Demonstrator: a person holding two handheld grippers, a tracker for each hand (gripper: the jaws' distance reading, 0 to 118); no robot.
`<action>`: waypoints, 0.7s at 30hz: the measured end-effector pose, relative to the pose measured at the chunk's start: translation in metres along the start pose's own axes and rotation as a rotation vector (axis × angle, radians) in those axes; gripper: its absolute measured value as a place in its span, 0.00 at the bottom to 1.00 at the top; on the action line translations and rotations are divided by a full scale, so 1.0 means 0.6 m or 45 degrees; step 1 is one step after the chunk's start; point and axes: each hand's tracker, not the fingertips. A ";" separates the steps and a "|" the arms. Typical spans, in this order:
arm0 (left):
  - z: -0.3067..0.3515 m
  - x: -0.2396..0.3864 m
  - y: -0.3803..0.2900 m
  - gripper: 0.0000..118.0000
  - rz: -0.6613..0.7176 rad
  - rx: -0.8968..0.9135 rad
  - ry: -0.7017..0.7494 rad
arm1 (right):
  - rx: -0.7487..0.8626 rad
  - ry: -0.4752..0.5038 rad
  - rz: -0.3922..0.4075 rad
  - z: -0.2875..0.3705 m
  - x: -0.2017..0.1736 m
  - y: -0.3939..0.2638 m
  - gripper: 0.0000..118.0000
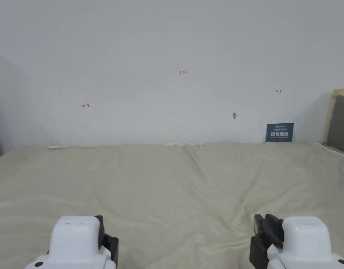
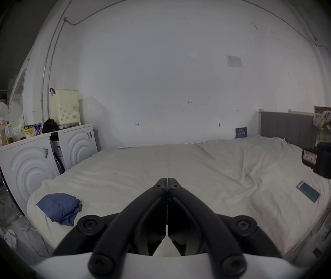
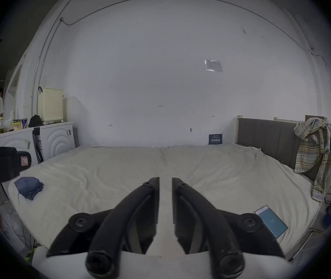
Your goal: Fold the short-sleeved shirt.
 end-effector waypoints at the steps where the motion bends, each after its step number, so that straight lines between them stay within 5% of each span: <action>1: 0.000 -0.002 0.002 0.01 0.006 0.006 0.039 | 0.001 -0.001 0.001 0.001 0.002 0.000 0.22; 2: -0.001 -0.005 0.004 0.06 0.006 0.004 0.036 | -0.002 0.003 -0.003 0.002 0.005 0.002 0.33; 4: -0.003 -0.011 0.005 0.44 0.014 -0.003 0.052 | -0.003 0.018 -0.040 0.005 0.009 0.004 0.59; 6: -0.008 -0.014 0.004 0.83 0.032 -0.052 0.030 | 0.024 0.034 -0.085 0.011 0.009 0.008 0.67; 10: -0.005 -0.019 -0.004 0.89 0.065 -0.105 -0.010 | -0.012 0.054 -0.113 0.015 0.003 0.028 0.71; 14: -0.003 -0.022 0.008 0.96 0.069 -0.124 -0.003 | -0.071 0.163 0.021 0.015 -0.011 0.035 0.71; 21: 0.011 -0.020 0.022 0.97 0.051 -0.038 0.023 | -0.090 0.139 -0.016 0.010 -0.025 0.033 0.71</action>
